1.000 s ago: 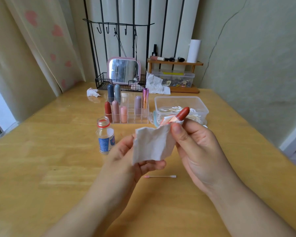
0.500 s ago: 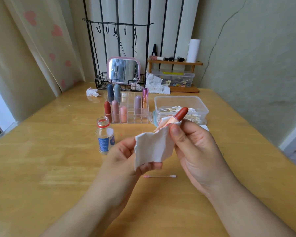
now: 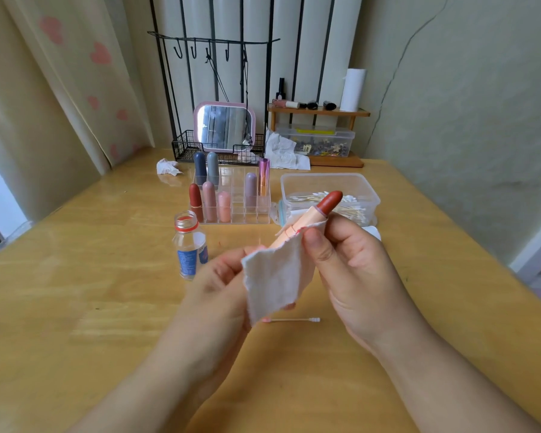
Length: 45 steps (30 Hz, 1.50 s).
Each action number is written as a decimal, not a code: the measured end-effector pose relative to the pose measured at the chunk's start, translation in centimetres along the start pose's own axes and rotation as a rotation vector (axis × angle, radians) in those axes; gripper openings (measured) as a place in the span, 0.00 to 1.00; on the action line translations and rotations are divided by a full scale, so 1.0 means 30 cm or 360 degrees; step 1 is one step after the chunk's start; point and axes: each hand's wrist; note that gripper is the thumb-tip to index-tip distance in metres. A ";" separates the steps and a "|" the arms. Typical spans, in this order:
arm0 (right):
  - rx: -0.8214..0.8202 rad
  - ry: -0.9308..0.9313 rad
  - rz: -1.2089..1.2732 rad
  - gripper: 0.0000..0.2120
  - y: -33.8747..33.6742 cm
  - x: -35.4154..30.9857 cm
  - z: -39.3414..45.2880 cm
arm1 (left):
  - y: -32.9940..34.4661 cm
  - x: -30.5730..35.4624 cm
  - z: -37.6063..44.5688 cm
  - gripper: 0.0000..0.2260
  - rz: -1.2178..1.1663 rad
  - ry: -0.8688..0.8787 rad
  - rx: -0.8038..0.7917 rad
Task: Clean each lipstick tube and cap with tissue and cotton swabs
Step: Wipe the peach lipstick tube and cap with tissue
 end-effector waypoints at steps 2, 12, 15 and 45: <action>-0.0010 -0.0002 -0.0014 0.11 0.002 0.001 -0.002 | 0.000 0.010 0.000 0.09 -0.0012 0.0056 -0.0016; -0.0030 -0.0003 0.0003 0.17 0.013 0.007 -0.004 | -0.003 0.019 -0.005 0.11 0.0019 0.0243 0.0091; -0.0030 -0.0018 0.0010 0.14 0.006 0.001 -0.003 | -0.011 0.002 0.001 0.11 -0.0025 0.0015 -0.0036; -0.0012 0.0052 0.0124 0.15 0.023 0.004 -0.012 | -0.009 0.001 -0.002 0.12 -0.0099 0.0040 0.0027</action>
Point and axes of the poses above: each hand's wrist, its own z-axis towards the middle knuckle, its own y-axis out of the palm, x = y × z, and after that the axes turned 7 degrees about z, right-handed
